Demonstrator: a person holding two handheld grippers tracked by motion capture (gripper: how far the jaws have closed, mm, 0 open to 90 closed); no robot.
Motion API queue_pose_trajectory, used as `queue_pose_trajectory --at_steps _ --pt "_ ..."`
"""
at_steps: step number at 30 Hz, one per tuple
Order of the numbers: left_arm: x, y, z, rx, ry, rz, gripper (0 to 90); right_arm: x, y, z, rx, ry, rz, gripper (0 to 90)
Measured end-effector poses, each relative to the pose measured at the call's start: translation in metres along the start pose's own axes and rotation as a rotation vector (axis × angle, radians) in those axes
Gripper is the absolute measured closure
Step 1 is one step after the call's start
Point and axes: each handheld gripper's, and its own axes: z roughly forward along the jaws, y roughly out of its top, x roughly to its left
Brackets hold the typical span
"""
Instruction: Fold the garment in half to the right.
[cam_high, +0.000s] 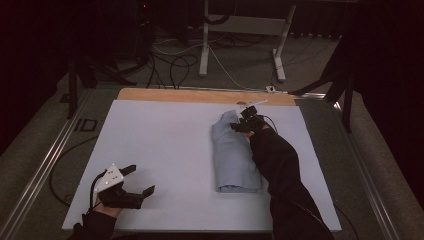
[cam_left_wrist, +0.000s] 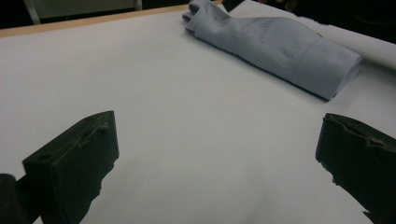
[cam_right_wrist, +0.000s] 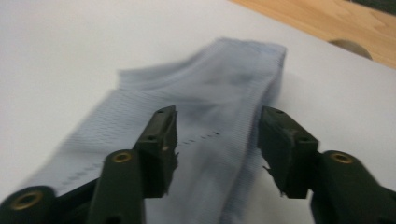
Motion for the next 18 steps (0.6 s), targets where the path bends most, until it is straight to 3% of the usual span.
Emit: queue_pose_trajectory --at_steps 4,8,13,16,18 --pt "0.002 -0.003 -0.002 0.009 -0.009 -0.002 0.1 0.011 0.002 -0.014 -0.021 0.037 0.0 41.5" --pt "0.005 -0.005 -0.003 0.001 -0.016 -0.022 0.1 0.022 -0.002 -0.026 -0.055 0.064 0.002 43.5" --pt "0.006 -0.005 -0.004 -0.007 -0.014 -0.021 0.1 0.042 -0.011 -0.044 -0.07 0.081 -0.047 49.2" --pt "0.006 -0.006 -0.004 -0.003 -0.016 -0.023 0.1 0.059 -0.02 -0.06 -0.074 0.106 -0.084 59.1" --pt "0.006 -0.006 -0.003 -0.005 -0.017 -0.024 0.1 0.064 -0.022 -0.063 -0.067 0.113 -0.104 61.0"
